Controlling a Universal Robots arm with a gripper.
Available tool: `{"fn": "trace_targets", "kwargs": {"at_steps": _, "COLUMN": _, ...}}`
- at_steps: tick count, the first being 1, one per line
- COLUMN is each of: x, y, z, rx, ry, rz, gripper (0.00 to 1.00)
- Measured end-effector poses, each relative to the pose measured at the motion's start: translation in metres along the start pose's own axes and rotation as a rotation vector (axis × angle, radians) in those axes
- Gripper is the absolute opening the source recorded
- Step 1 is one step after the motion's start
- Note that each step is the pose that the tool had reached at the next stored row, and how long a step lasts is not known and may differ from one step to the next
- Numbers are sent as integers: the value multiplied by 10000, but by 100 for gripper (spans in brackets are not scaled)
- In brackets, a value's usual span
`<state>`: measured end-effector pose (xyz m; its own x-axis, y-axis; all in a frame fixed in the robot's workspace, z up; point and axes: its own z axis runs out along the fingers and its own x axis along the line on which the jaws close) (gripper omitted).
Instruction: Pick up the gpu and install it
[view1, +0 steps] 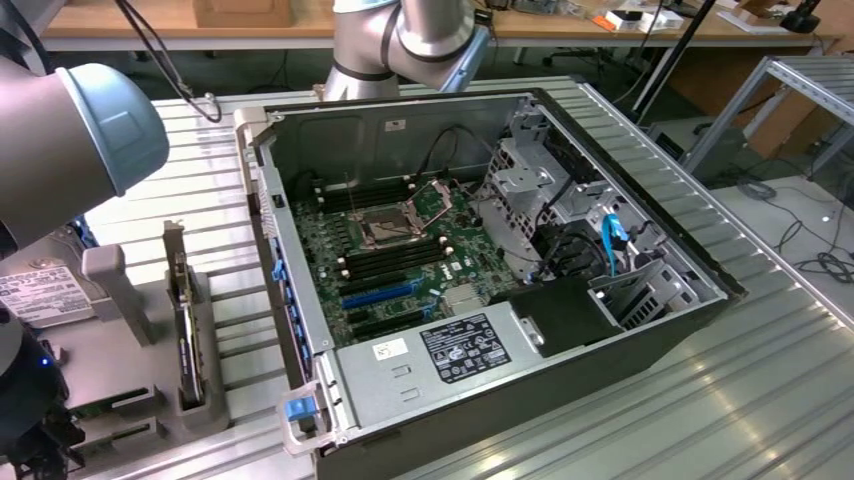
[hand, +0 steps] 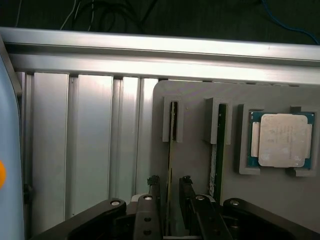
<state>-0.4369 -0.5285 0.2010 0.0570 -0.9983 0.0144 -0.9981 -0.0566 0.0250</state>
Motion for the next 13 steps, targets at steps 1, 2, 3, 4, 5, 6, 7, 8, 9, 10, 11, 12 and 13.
{"fn": "trace_targets", "kwargs": {"at_steps": 1, "x": 0, "y": 0, "z": 0, "rx": 0, "ry": 0, "rz": 0, "gripper": 29}}
{"fn": "trace_targets", "kwargs": {"at_steps": 2, "x": 0, "y": 0, "z": 0, "rx": 0, "ry": 1, "rz": 0, "gripper": 22}}
{"fn": "trace_targets", "kwargs": {"at_steps": 3, "x": 0, "y": 0, "z": 0, "rx": 0, "ry": 0, "rz": 0, "gripper": 15}}
{"fn": "trace_targets", "kwargs": {"at_steps": 4, "x": 0, "y": 0, "z": 0, "rx": 0, "ry": 0, "rz": -1, "gripper": 15}}
{"fn": "trace_targets", "kwargs": {"at_steps": 5, "x": 0, "y": 0, "z": 0, "rx": -1, "ry": 1, "rz": 0, "gripper": 15}}
{"fn": "trace_targets", "kwargs": {"at_steps": 6, "x": 0, "y": 0, "z": 1, "rx": -1, "ry": 0, "rz": 0, "gripper": 15}}
{"fn": "trace_targets", "kwargs": {"at_steps": 7, "x": 0, "y": 0, "z": 2, "rx": 0, "ry": 0, "rz": 0, "gripper": 15}}
{"fn": "trace_targets", "kwargs": {"at_steps": 8, "x": 0, "y": 0, "z": 2, "rx": -1, "ry": 0, "rz": 0, "gripper": 15}}
{"fn": "trace_targets", "kwargs": {"at_steps": 9, "x": 0, "y": 0, "z": 2, "rx": 0, "ry": 0, "rz": 0, "gripper": 15}}
{"fn": "trace_targets", "kwargs": {"at_steps": 10, "x": 0, "y": 0, "z": 3, "rx": 0, "ry": 0, "rz": 0, "gripper": 15}}
{"fn": "trace_targets", "kwargs": {"at_steps": 11, "x": 0, "y": 0, "z": 3, "rx": 0, "ry": 0, "rz": -1, "gripper": 15}}
{"fn": "trace_targets", "kwargs": {"at_steps": 12, "x": 0, "y": 0, "z": 3, "rx": -1, "ry": 0, "rz": 0, "gripper": 15}}
{"fn": "trace_targets", "kwargs": {"at_steps": 13, "x": 0, "y": 0, "z": 2, "rx": -2, "ry": -1, "rz": 0, "gripper": 15}}
